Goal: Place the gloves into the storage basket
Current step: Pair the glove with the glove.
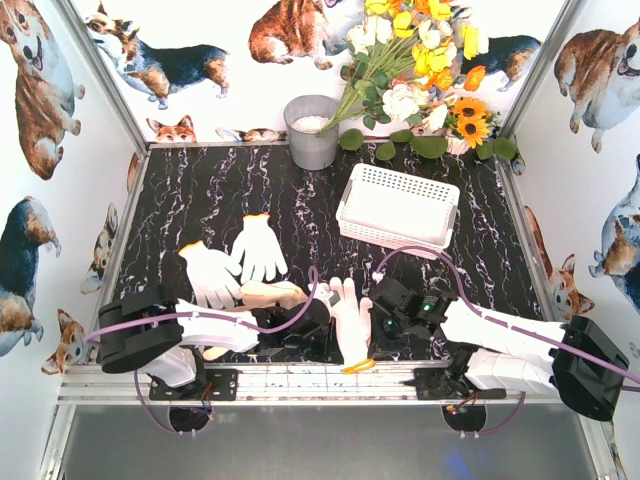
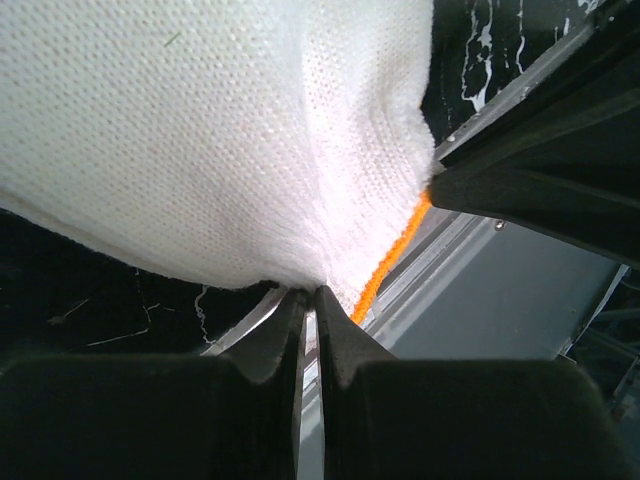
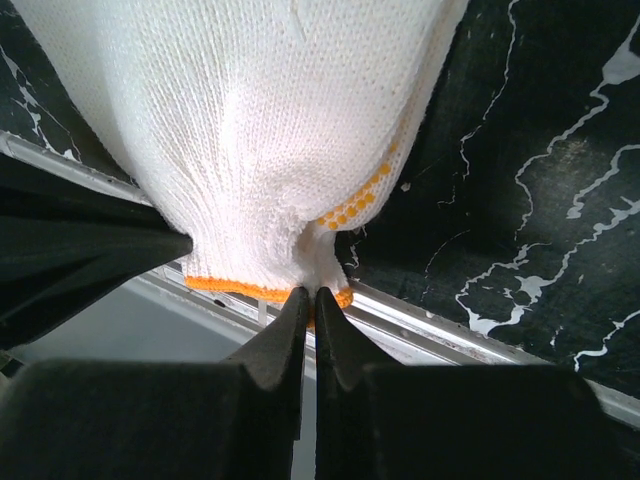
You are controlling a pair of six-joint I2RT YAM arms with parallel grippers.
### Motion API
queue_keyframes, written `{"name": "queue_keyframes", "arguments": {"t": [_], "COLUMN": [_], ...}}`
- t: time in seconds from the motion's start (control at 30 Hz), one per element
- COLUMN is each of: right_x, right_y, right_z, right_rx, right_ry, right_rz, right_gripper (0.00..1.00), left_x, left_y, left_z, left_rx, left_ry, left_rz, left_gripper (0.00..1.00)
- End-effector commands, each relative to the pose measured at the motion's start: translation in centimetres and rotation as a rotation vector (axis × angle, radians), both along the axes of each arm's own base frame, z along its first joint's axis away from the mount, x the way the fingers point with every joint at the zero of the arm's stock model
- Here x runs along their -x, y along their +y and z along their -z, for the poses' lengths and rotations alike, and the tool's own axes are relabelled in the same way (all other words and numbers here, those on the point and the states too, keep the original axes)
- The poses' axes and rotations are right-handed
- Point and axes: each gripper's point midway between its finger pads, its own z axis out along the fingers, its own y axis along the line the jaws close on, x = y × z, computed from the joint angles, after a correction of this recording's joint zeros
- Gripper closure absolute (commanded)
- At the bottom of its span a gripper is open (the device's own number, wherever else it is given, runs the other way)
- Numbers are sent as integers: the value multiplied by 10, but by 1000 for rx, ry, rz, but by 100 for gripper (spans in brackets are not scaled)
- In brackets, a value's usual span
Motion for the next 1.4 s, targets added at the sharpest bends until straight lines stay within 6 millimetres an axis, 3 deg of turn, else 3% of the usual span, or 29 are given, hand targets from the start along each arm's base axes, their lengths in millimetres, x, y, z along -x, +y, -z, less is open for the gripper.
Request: {"name": "queue_keyframes", "arguments": {"t": [0.0, 0.3, 0.73, 0.87, 1.03, 1.13, 1.23, 1.37], "right_x": [-5, 7, 11, 9, 0, -11, -27, -43], "right_y": [9, 10, -2, -1, -4, -5, -7, 0], "right_z": [-17, -26, 4, 5, -13, -34, -54, -65], "right_rx": [-42, -73, 17, 27, 34, 31, 31, -9], "right_ry": [-38, -13, 14, 8, -54, -124, -211, -236], "right_rz": [-12, -34, -18, -23, -30, -16, -8, 13], "right_gripper": [100, 100, 100, 98, 77, 67, 59, 50], "left_x": [5, 4, 0, -4, -16, -30, -47, -68], "left_y": [3, 8, 7, 9, 21, 40, 56, 64], "left_z": [10, 17, 13, 4, -19, -39, -61, -74], "left_rx": [-16, -37, -37, -35, -59, -110, -121, -80], "left_ry": [11, 16, -7, -35, -112, -200, -281, -312], "left_rz": [6, -14, -16, -29, -65, -111, -173, -242], "left_gripper": [100, 100, 98, 84, 56, 39, 31, 28]}}
